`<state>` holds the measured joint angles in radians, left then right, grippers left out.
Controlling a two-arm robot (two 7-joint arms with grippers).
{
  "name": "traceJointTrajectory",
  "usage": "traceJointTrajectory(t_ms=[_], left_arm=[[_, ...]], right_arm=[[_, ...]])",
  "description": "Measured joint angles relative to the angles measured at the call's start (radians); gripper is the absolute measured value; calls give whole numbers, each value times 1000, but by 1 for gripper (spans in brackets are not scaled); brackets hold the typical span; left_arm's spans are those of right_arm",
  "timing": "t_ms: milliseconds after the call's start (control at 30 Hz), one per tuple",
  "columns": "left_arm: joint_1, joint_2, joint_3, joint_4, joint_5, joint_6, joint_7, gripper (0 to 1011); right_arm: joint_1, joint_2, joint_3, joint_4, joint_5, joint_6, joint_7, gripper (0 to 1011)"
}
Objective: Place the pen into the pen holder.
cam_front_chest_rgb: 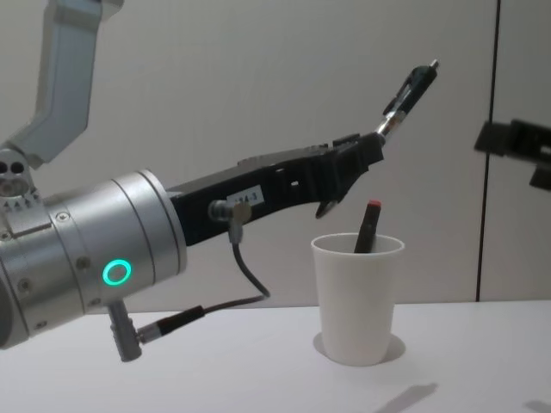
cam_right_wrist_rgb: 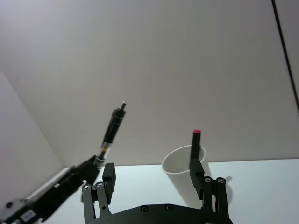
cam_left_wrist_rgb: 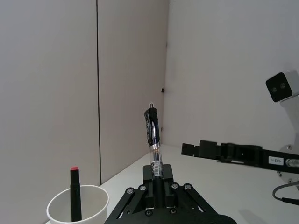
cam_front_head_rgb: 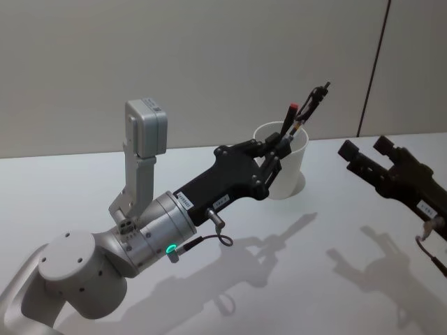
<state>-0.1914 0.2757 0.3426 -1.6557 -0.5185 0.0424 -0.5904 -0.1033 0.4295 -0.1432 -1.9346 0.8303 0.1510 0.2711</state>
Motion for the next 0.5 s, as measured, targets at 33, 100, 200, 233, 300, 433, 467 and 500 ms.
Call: traceJointTrajectory(t_ms=[33, 100, 200, 233, 300, 433, 467, 500], left_arm=[[0, 0, 0, 0, 0, 0, 0, 121], [0, 0, 0, 0, 0, 0, 0, 121], [0, 0, 0, 0, 0, 0, -1, 121], [0, 0, 0, 0, 0, 0, -1, 121], [0, 0, 0, 0, 0, 0, -1, 121], [0, 0, 0, 0, 0, 0, -1, 121], [0, 0, 0, 0, 0, 0, -1, 121], [0, 0, 0, 0, 0, 0, -1, 121]], right_arm=[[0, 1, 1, -3, 14, 6, 3, 1001], [3, 2, 4, -10, 61, 29, 11, 1001], [10, 2, 7, -18, 118, 59, 19, 1001], [12, 2, 7, -19, 133, 67, 20, 1001], [18, 0, 7, -24, 166, 87, 20, 1001], [36, -11, 3, -31, 244, 137, 12, 1001], [40, -13, 2, -32, 257, 146, 8, 1001], [43, -16, 1, -32, 263, 151, 5, 1001]])
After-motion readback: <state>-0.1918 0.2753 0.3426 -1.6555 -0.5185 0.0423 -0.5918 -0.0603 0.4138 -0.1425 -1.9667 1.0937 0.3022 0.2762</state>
